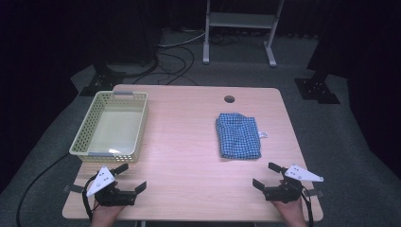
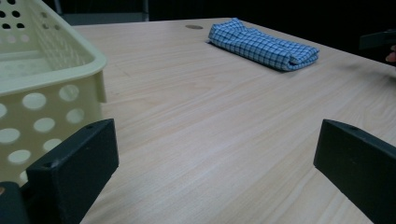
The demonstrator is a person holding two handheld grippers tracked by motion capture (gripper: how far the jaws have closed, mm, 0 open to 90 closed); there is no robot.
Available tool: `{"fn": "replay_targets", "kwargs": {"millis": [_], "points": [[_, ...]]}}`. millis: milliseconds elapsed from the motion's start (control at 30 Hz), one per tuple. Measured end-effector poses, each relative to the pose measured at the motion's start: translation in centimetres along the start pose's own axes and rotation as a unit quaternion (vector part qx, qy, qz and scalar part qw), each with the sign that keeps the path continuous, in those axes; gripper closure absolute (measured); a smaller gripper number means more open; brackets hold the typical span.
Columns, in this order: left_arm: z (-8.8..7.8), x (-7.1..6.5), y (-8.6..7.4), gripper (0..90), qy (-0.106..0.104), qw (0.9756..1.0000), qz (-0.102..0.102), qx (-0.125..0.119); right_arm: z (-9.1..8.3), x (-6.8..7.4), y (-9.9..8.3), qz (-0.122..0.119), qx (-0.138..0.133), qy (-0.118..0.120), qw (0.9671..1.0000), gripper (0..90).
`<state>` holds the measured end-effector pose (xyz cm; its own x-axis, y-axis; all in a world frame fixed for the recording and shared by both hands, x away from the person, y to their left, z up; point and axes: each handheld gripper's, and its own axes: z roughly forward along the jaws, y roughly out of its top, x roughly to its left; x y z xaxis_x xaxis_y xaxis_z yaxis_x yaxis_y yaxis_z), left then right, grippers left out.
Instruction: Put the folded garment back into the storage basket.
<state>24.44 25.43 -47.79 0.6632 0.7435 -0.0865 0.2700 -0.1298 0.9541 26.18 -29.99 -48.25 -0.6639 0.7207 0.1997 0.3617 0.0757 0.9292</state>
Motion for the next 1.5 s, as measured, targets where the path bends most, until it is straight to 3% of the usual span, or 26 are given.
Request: {"fn": "replay_targets", "kwargs": {"millis": [100, 433, 600, 767, 967, 1100, 1267, 1367, 1500], "points": [[0.0, -0.1, 0.0, 0.0, -0.001, 1.0, 0.001, 0.001, 0.1, 0.1, 0.0, -0.003, 0.004, 0.008, 1.0, 0.0], [0.1, -0.1, 0.0, 0.0, -0.002, 1.0, 0.004, 0.006, 0.2, 0.4, 0.0, -0.015, 0.009, -0.002, 0.9998, 0.0], [0.1, -0.2, 0.0, 0.0, -0.002, 1.0, 0.007, 0.007, 0.5, 0.7, 0.1, -0.033, 0.023, -0.004, 0.9992, 0.1], [0.2, -0.3, 0.1, 0.0, -0.002, 0.9999, 0.012, 0.011, 0.9, 0.7, 0.2, -0.034, 0.048, 0.001, 0.9983, 0.1], [0.3, -0.3, 0.1, 0.0, -0.01, 0.9997, 0.014, 0.016, 1.6, 1.1, 0.3, -0.052, 0.098, 0.007, 0.9938, 0.2], [0.3, -0.3, 0.1, 0.0, -0.013, 0.9996, 0.016, 0.018, 2.0, 1.5, 0.4, -0.071, 0.129, 0.012, 0.9891, 0.3], [0.3, -0.3, 0.1, 0.0, -0.014, 0.9996, 0.019, 0.018, 2.3, 2.0, 0.5, -0.072, 0.16, 0.027, 0.9841, 0.3], [0.4, -0.3, 0.1, 0.0, -0.014, 0.9995, 0.019, 0.019, 2.4, 2.3, 0.4, -0.074, 0.168, 0.035, 0.9824, 0.4], [0.4, -0.4, 0.1, 0.0, -0.011, 0.9995, 0.02, 0.021, 2.2, 2.7, 0.7, -0.07, 0.166, 0.048, 0.9825, 0.4]]}}
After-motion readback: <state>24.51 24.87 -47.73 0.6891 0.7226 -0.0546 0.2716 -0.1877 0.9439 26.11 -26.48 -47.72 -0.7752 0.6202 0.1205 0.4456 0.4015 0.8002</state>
